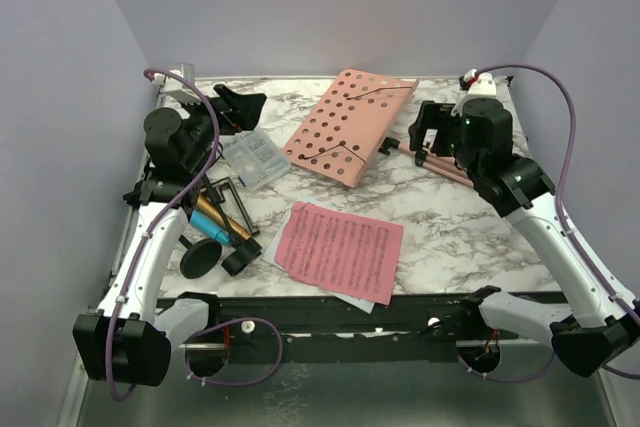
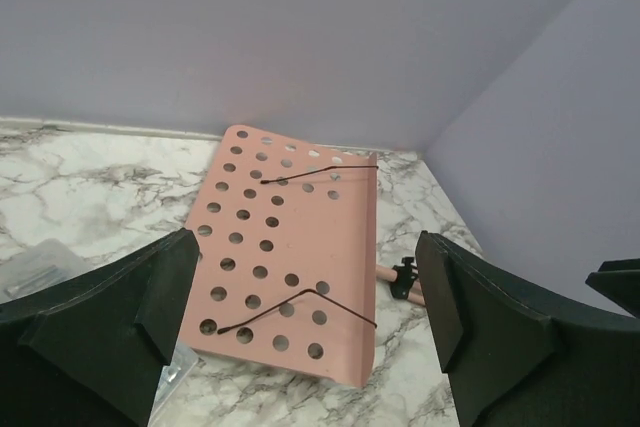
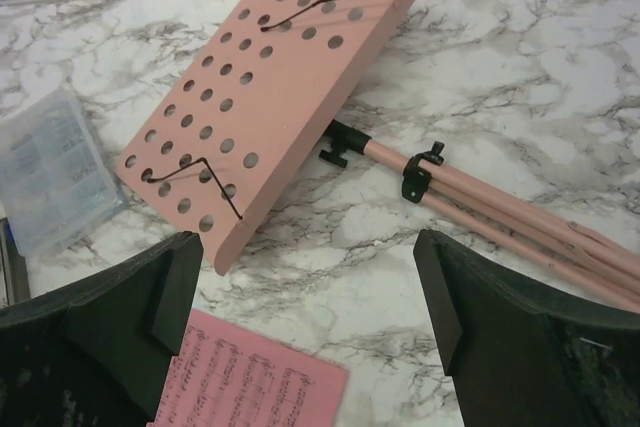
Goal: Set up the instrument practice props
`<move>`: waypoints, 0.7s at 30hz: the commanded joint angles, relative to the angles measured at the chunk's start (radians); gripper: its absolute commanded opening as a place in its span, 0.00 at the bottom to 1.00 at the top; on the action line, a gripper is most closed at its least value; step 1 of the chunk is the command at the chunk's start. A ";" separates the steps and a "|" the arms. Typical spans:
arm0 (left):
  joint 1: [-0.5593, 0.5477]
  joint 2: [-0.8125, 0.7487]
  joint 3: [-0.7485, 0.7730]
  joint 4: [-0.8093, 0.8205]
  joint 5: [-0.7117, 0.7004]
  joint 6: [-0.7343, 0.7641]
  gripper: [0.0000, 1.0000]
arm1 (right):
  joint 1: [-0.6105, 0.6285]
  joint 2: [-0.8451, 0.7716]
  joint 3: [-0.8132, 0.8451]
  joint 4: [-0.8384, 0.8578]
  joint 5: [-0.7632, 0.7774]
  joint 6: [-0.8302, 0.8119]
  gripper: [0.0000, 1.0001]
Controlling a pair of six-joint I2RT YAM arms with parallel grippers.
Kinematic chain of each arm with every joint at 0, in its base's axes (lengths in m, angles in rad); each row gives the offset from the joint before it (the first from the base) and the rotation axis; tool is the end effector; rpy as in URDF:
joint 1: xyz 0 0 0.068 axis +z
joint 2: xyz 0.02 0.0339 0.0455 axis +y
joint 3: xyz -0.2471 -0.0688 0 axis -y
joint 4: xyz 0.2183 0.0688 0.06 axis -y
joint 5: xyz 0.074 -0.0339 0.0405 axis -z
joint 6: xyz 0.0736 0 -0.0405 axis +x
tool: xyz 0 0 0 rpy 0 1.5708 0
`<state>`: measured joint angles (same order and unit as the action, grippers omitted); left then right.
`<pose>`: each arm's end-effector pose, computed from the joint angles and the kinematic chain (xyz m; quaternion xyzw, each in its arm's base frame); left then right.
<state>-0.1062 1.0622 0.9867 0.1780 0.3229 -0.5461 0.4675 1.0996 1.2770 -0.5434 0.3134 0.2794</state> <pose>0.2610 -0.0513 0.3874 -0.0278 0.6714 -0.3368 0.6596 0.2304 0.0909 0.3797 0.0116 0.8186 0.0845 0.5680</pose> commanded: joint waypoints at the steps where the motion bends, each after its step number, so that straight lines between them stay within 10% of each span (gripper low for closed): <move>1: -0.010 0.021 0.018 0.016 0.047 -0.024 0.99 | -0.002 0.034 -0.054 0.015 -0.017 0.028 1.00; 21: -0.093 0.151 0.038 0.022 0.148 -0.085 0.99 | -0.401 0.412 -0.217 0.491 -0.852 0.469 1.00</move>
<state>-0.1841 1.1946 0.9874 0.1791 0.4232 -0.6060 0.1074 1.4303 1.0775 -0.2218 -0.3374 0.5846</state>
